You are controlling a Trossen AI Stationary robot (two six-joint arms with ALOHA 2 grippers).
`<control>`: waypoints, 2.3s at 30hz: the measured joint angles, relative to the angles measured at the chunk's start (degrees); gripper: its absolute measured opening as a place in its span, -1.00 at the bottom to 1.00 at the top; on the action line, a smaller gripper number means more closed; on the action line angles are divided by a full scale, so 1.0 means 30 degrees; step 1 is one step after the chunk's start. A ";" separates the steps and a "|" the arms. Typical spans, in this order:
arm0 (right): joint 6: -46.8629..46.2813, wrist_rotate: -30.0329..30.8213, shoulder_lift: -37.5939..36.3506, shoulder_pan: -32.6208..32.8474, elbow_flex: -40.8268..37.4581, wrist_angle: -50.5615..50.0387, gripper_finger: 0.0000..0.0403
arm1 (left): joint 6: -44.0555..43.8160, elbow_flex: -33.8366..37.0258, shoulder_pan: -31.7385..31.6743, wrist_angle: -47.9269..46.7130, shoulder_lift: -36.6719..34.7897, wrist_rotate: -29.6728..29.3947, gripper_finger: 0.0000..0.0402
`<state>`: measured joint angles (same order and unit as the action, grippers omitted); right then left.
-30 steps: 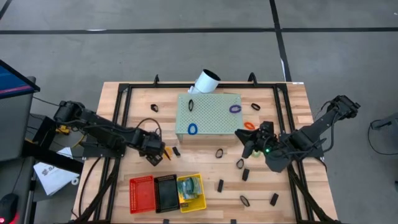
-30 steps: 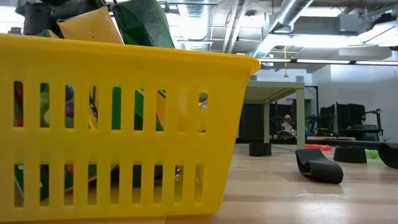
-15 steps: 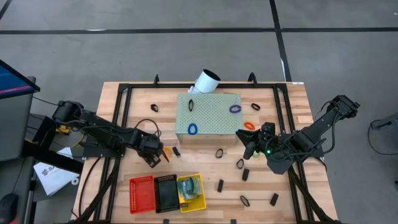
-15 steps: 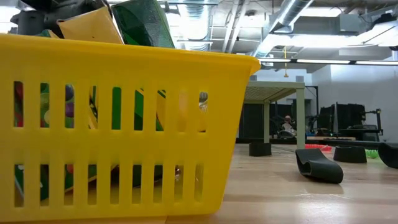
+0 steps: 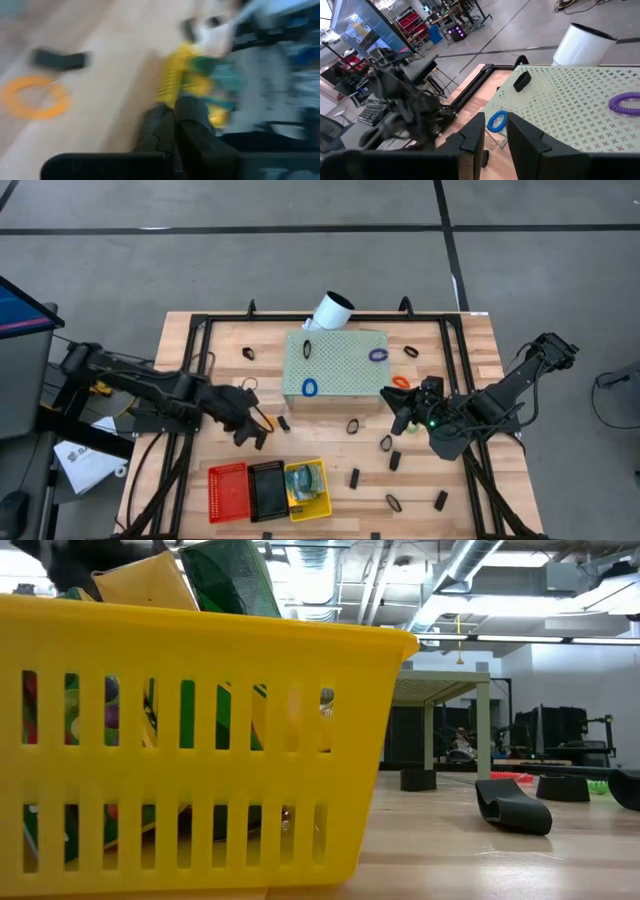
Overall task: Pick & Place Office Desk Supplies
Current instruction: Put the black rubber band into the red bin
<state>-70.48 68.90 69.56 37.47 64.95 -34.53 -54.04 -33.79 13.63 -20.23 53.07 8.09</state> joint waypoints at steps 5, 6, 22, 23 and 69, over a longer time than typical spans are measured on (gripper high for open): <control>-0.0003 0.0007 0.0000 0.0007 0.0000 -0.0054 -0.62 | 0.0811 -0.0722 0.0636 0.2221 -0.0397 0.2735 -1.00; 0.0000 0.0028 0.0000 0.0003 0.0000 -0.0059 -0.62 | 0.1205 -0.1072 0.0936 0.2311 -0.0275 0.3476 -1.00; -0.0140 0.0058 0.0007 0.0663 0.0000 0.0279 -0.62 | 0.0178 -0.4453 0.8928 -0.4505 0.3369 0.3145 -1.00; -0.0178 0.0058 0.0007 0.0663 0.0000 0.0280 -0.62 | -0.0263 -0.4456 0.9165 -0.4948 0.3561 0.2643 -1.00; -0.0364 0.0044 0.0022 0.1399 0.0000 0.0615 -0.62 | -0.8024 -0.4449 0.6944 -0.8362 -0.0065 -1.2431 -0.32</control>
<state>-71.57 69.04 69.63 41.67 64.95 -32.69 -78.11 -47.13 34.47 -45.32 52.88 -29.20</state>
